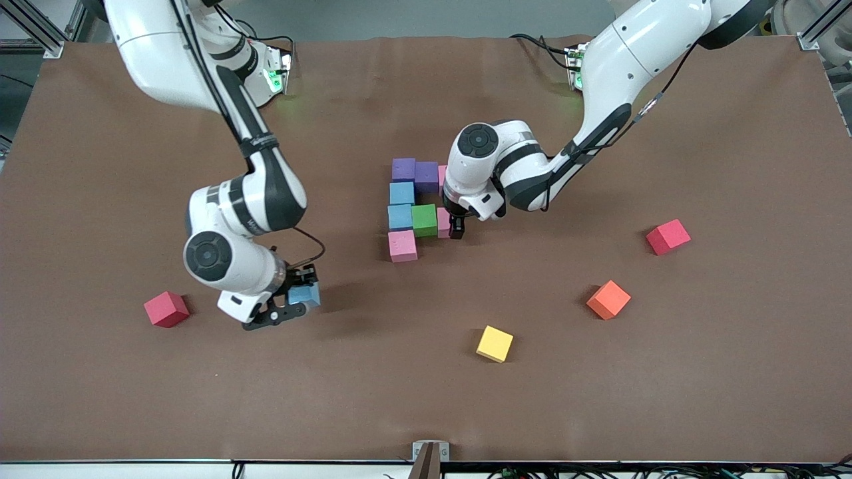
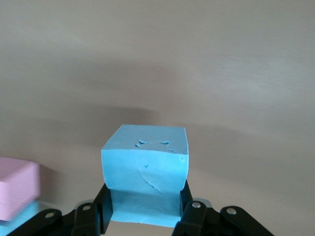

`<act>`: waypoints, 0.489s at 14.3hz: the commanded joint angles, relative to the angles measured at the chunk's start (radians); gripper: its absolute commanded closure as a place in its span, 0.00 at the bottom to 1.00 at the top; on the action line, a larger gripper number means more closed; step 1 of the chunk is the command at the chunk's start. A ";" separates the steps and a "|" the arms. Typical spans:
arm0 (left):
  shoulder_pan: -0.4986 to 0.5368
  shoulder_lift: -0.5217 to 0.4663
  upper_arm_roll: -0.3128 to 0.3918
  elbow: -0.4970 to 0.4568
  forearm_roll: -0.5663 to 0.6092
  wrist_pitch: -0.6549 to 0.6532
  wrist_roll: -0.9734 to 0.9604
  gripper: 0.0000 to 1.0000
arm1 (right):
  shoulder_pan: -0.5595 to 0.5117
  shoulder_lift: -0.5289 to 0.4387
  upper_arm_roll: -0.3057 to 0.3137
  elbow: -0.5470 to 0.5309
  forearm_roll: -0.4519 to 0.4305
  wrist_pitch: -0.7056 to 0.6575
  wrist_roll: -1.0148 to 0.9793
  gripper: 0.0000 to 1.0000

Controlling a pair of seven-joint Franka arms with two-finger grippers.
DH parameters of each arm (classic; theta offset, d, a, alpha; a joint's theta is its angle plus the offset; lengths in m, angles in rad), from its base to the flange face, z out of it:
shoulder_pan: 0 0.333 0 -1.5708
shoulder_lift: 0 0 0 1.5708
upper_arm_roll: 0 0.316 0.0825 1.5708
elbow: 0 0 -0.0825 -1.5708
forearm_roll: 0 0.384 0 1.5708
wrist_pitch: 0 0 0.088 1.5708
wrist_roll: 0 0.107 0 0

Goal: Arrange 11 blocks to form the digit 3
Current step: 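Place the pink block beside the green block while the right gripper lifts blue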

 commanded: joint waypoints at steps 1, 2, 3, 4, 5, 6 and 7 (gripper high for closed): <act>0.004 -0.030 0.002 0.002 0.046 0.000 -0.099 0.00 | 0.061 0.086 -0.004 0.103 0.030 -0.009 0.162 0.84; 0.004 -0.050 0.002 0.002 0.046 -0.013 -0.099 0.00 | 0.082 0.112 -0.004 0.131 0.031 -0.004 0.219 0.84; 0.004 -0.069 -0.006 0.005 0.046 -0.042 -0.099 0.00 | 0.101 0.135 -0.004 0.149 0.033 -0.001 0.253 0.84; 0.009 -0.090 -0.026 0.012 0.044 -0.069 -0.096 0.00 | 0.121 0.158 -0.004 0.174 0.036 0.004 0.280 0.84; 0.022 -0.106 -0.040 0.021 0.041 -0.109 -0.088 0.00 | 0.136 0.187 -0.004 0.207 0.036 0.005 0.312 0.84; 0.044 -0.118 -0.070 0.041 0.027 -0.153 -0.062 0.00 | 0.148 0.213 -0.004 0.233 0.036 0.005 0.332 0.84; 0.087 -0.119 -0.110 0.061 0.018 -0.198 -0.027 0.00 | 0.161 0.233 -0.004 0.255 0.036 0.007 0.334 0.84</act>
